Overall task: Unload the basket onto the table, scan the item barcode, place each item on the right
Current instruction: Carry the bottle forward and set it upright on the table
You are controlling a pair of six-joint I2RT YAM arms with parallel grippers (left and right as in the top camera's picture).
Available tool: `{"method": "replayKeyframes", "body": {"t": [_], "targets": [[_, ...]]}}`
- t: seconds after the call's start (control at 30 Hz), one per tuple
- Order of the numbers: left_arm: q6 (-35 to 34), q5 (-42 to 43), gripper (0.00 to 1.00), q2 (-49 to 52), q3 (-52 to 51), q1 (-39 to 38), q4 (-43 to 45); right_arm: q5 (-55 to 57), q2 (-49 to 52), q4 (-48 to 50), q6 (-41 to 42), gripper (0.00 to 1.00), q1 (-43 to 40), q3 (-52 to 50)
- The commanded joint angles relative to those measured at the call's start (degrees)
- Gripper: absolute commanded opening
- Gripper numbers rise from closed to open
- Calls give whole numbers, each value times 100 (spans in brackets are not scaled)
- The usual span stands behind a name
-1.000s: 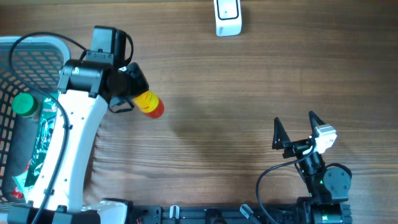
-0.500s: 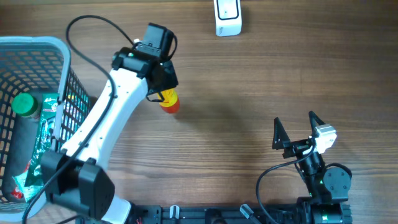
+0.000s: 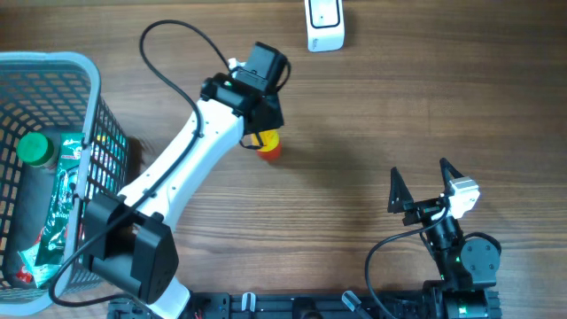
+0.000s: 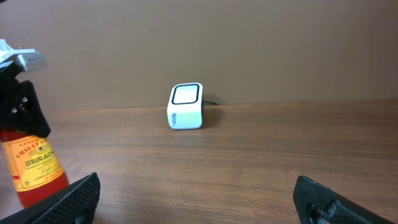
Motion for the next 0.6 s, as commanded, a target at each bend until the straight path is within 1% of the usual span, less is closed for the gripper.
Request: {"method": "replayKeyframes", "body": {"t": [0.0, 0.17, 0.2, 0.3, 0.4, 0.47, 0.5, 0.53, 0.57], "targets": [[-468, -721, 38, 20, 48, -260, 79, 94, -35, 31, -61, 100, 28, -7], [-898, -1067, 39, 20, -7, -595, 85, 94, -35, 31, -59, 100, 28, -7], [-1084, -1224, 39, 20, -63, -634, 83, 94, -35, 28, -61, 100, 28, -7], [-1945, -1746, 39, 20, -431, -730, 105, 94, -35, 31, -61, 99, 28, -7], [-2728, -1805, 39, 20, -850, -728, 170, 94, -35, 31, -61, 100, 28, -7], [-2874, -1803, 40, 20, -942, -739, 199, 94, -35, 31, -61, 100, 28, -7], [-2872, -1801, 42, 20, -951, -741, 212, 94, -35, 28, -61, 100, 28, -7], [-2870, -1801, 47, 20, -951, -745, 216, 94, -35, 28, -59, 100, 28, -7], [-2868, -1799, 65, 20, -951, -745, 214, 94, -35, 31, -61, 100, 28, -7]]}}
